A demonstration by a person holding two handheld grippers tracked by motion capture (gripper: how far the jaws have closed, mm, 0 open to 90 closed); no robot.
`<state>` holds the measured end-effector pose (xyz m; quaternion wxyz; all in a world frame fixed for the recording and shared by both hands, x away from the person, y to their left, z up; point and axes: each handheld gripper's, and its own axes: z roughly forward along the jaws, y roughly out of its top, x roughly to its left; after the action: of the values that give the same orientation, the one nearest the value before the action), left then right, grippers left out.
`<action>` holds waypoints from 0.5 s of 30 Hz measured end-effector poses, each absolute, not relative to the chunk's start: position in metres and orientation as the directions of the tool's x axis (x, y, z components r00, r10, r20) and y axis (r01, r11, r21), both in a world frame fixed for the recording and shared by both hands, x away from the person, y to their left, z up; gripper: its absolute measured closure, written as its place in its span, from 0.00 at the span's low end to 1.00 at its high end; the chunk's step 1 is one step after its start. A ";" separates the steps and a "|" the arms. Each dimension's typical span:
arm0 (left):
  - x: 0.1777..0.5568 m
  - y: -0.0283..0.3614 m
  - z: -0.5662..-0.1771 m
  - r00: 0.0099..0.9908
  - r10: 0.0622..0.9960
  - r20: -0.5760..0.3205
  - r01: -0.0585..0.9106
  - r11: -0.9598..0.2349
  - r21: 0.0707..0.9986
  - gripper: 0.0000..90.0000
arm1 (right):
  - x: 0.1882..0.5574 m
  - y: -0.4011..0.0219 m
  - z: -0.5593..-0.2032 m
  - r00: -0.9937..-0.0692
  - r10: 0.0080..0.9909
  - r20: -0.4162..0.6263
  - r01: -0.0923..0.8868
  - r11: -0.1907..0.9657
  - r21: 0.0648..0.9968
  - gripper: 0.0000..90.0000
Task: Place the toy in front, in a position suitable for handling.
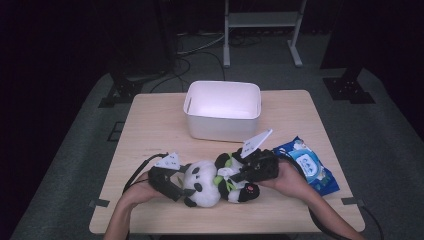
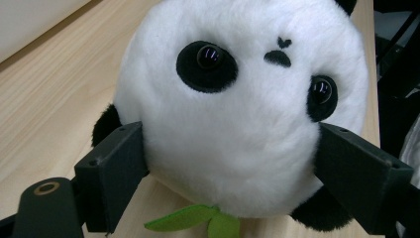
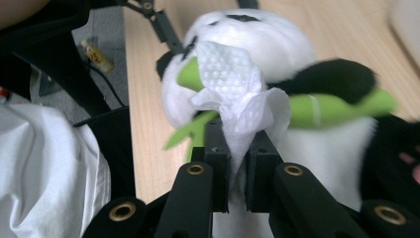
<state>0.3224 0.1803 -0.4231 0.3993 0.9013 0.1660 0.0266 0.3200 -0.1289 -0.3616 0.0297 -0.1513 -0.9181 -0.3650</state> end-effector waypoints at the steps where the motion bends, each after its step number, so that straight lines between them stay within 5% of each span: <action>1: 0.322 0.180 -0.423 0.945 0.318 -0.080 0.274 -0.629 0.728 0.15 | 0.319 -0.126 -0.362 -0.954 0.251 0.162 0.294 0.693 0.658 0.91; 15: 0.321 0.179 -0.423 0.949 0.309 -0.069 0.258 -0.630 0.732 0.16 | 0.349 -0.133 -0.347 -0.935 0.338 0.106 0.324 0.699 0.638 0.91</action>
<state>0.3206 0.1793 -0.4234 0.4003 0.9023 0.1570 0.0315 0.3489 -0.1329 -0.3467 -0.0095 -0.1796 -0.9215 -0.3441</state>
